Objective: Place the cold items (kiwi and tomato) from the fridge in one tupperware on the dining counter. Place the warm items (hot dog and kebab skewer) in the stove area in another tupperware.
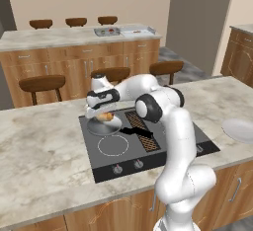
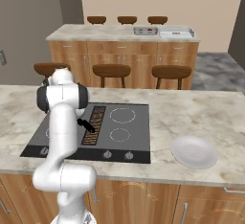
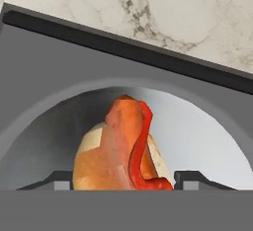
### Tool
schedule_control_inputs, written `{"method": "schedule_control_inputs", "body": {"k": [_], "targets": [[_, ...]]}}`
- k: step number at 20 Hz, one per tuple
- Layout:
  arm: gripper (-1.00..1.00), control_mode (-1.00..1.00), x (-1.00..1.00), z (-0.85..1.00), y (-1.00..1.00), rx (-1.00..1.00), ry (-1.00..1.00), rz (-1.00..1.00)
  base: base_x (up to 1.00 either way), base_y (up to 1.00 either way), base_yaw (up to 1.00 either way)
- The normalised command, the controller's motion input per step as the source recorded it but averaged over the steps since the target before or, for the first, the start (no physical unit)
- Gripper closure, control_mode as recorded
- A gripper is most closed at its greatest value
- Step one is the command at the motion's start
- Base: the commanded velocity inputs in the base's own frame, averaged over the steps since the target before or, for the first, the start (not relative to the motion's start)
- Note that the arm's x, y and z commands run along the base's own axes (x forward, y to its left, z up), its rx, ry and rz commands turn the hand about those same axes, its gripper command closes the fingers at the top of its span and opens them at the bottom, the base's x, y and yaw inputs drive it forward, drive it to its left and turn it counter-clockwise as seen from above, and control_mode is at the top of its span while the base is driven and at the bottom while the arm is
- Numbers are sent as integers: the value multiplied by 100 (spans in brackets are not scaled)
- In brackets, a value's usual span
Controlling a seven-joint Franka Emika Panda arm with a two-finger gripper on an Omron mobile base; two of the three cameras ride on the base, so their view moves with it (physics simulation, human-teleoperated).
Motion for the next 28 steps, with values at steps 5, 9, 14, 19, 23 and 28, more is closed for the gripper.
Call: {"method": "schedule_control_inputs", "body": {"k": [5, 9, 14, 19, 23, 28], "targets": [[100, -100, -16, -1, -3, 0, -6, 0, 0, 0, 0], [100, -100, -60, 57, -26, 1, -20, -1, 0, 0, 0], [100, -100, -74, 63, -38, 6, -17, -1, 0, 0, 0], [100, -100, -80, 58, -42, 10, -16, -1, 0, 0, 0], [100, -100, -89, 46, -44, 10, -19, -1, 0, 0, 0], [100, -100, -91, 48, -31, 7, -18, -2, 0, 0, 0]]}}
